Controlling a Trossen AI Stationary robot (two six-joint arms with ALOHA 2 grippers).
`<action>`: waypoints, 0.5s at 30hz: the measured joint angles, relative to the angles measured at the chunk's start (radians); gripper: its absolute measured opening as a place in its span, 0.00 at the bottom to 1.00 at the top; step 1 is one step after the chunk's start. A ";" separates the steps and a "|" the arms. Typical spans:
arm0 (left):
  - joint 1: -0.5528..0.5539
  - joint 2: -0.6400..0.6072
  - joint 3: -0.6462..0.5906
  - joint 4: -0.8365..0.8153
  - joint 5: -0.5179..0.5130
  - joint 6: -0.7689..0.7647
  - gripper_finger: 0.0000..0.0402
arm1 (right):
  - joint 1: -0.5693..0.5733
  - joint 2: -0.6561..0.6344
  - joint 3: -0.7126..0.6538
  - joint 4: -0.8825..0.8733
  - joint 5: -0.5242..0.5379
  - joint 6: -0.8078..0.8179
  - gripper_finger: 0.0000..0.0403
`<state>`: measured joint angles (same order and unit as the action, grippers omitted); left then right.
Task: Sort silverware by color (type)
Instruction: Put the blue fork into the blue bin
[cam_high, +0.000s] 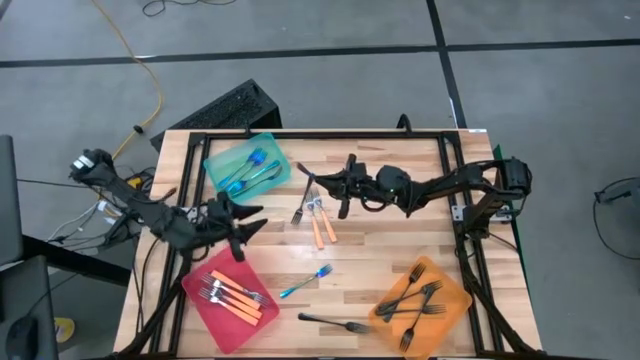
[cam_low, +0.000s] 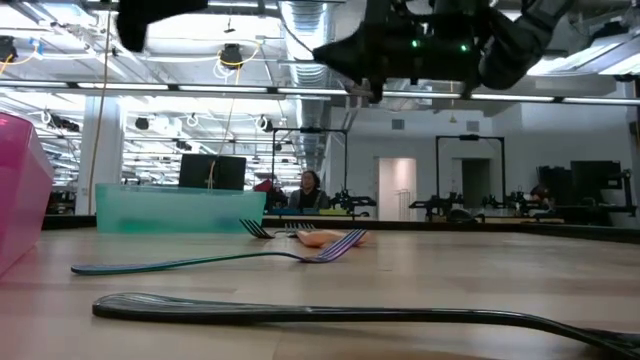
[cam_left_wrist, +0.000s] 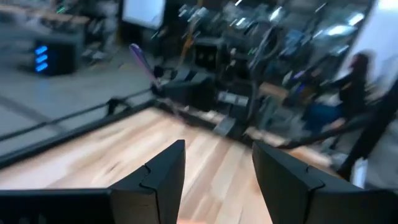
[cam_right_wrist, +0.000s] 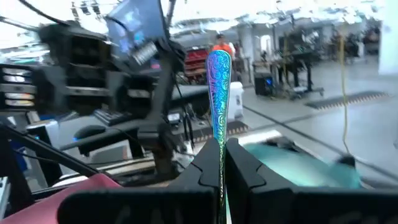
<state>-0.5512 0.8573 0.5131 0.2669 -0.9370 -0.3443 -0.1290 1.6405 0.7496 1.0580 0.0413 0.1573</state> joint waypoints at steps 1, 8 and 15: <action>0.037 -0.013 -0.040 0.093 0.059 0.041 0.43 | 0.005 0.000 0.011 -0.001 -0.010 -0.011 0.06; 0.334 -0.016 -0.260 0.566 0.389 0.152 0.43 | 0.041 0.000 0.073 -0.002 -0.021 -0.054 0.06; 0.487 0.100 -0.246 0.717 0.668 0.220 0.43 | 0.056 0.015 0.112 -0.004 -0.067 -0.077 0.06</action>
<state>-0.0639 0.9576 0.2670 0.9842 -0.2688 -0.1242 -0.0728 1.6559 0.8621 1.0544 -0.0257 0.0803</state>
